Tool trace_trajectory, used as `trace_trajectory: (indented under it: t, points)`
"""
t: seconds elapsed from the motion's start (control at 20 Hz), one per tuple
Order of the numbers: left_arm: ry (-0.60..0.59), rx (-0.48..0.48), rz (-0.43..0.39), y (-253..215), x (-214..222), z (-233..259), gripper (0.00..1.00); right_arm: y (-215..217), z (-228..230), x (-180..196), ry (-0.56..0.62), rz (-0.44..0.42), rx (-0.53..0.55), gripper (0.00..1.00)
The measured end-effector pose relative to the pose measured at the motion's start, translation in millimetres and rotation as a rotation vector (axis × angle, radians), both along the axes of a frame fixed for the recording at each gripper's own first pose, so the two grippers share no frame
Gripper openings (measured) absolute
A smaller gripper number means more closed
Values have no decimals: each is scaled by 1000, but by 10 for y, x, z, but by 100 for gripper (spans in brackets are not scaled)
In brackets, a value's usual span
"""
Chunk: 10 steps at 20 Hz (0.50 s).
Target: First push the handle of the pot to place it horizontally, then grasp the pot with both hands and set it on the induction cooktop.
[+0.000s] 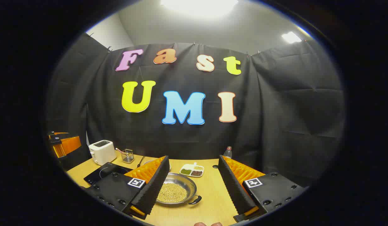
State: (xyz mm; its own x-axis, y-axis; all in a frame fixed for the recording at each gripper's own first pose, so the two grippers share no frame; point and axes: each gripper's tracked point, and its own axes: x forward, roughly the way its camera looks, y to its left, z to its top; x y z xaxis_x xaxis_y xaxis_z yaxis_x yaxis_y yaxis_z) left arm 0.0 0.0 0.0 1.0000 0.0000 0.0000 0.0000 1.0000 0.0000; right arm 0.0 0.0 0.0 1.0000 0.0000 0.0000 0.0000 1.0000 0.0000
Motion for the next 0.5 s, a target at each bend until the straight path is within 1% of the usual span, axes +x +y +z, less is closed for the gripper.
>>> trace_trajectory:
  t: [0.05,0.1,0.15,0.2,0.25,0.3,0.35,0.4,0.45,0.5]
  points:
    - [1,-2,-3,-14,11,-9,95,1,-1,11,1,-1,4,99]
    - [2,-4,-2,-16,26,-13,94,2,-20,12,5,-2,9,96]
    - [4,-4,-3,-23,57,-29,93,7,-42,15,11,-1,12,99]
    - [9,0,-5,-29,66,-39,92,14,-62,15,17,2,14,99]
    - [10,3,-7,-43,82,-40,92,15,-71,23,21,4,14,99]
    - [9,4,-12,-59,102,-20,95,15,-81,11,23,4,13,99]
    - [4,5,-18,-82,113,-4,95,9,-69,13,23,2,13,99]
    - [-1,7,-25,-94,120,21,92,-9,-53,10,21,0,14,96]
    - [-5,11,-30,-92,124,38,92,-21,-24,16,17,-4,17,96]
    - [-7,17,-33,-103,132,53,95,-39,-20,33,15,-9,20,96]
